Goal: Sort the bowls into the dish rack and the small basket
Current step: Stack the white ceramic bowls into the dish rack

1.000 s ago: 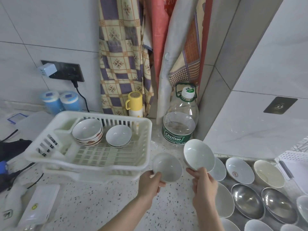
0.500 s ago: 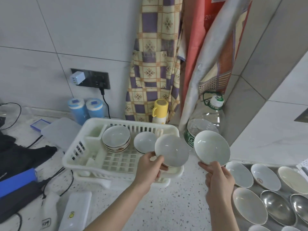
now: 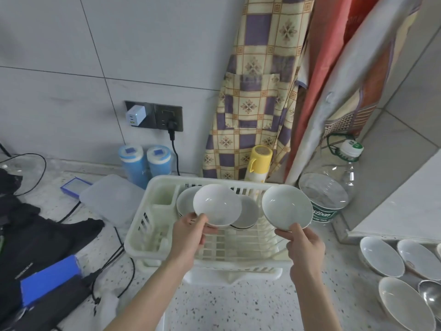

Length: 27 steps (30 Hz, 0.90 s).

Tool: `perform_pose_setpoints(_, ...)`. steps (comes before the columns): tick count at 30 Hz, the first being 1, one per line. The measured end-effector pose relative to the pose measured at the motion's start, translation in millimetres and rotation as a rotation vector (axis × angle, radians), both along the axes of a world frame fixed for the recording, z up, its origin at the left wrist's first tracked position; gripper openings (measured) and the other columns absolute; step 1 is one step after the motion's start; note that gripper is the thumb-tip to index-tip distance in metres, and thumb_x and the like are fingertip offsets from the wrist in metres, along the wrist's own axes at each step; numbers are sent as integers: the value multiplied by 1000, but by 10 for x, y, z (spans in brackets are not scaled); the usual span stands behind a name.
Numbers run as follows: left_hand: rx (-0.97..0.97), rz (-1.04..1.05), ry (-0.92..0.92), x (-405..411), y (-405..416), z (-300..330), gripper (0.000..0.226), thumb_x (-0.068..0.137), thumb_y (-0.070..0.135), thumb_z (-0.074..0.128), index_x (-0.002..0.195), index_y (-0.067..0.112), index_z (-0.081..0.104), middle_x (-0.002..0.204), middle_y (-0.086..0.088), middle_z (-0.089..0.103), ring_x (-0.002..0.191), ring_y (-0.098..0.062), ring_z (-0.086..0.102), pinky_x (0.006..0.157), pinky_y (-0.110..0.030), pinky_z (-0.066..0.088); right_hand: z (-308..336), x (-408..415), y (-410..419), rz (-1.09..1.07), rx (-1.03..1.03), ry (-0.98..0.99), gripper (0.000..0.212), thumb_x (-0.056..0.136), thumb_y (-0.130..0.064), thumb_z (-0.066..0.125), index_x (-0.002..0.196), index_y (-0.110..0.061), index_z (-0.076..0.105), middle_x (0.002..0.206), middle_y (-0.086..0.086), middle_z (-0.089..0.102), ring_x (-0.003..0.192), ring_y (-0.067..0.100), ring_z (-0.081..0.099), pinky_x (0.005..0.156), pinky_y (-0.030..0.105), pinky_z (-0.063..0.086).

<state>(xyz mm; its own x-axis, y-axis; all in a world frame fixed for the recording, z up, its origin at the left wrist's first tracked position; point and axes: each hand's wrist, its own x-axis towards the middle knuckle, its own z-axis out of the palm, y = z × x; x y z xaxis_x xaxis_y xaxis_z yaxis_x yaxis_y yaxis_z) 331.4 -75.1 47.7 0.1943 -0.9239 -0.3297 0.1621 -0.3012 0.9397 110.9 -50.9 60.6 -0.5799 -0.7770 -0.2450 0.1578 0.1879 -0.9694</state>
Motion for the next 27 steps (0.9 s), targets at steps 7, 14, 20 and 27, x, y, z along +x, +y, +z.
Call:
perform_pose_setpoints(7,-1,15,96,219,-327,-146,16,86,12,52,94,6,65,77,-17,76,32,-7,31,33,-16,23,-242,250,-385,120,98,120,14,83,-17,50,79,-7,61,67,6,75,43,9,28,43,22,30)
perform_pose_setpoints(14,-10,23,157,248,-579,-239,13,86,14,52,91,10,63,79,-17,76,34,-9,26,35,-18,23,-438,371,-659,250,161,216,17,83,-20,47,77,-12,61,62,5,72,55,13,38,55,29,31)
perform_pose_setpoints(20,-8,37,168,286,-638,-293,13,88,16,52,93,11,64,78,-15,77,34,-9,27,35,-18,24,-536,412,-704,320,157,335,21,85,-22,47,92,-18,66,61,0,72,44,-3,48,55,27,35)
perform_pose_setpoints(27,-13,37,162,290,-628,-280,15,89,13,52,95,10,65,77,-15,76,34,-8,29,34,-17,25,-599,393,-752,327,211,377,19,91,-17,48,101,-17,64,62,1,72,52,0,50,55,27,35)
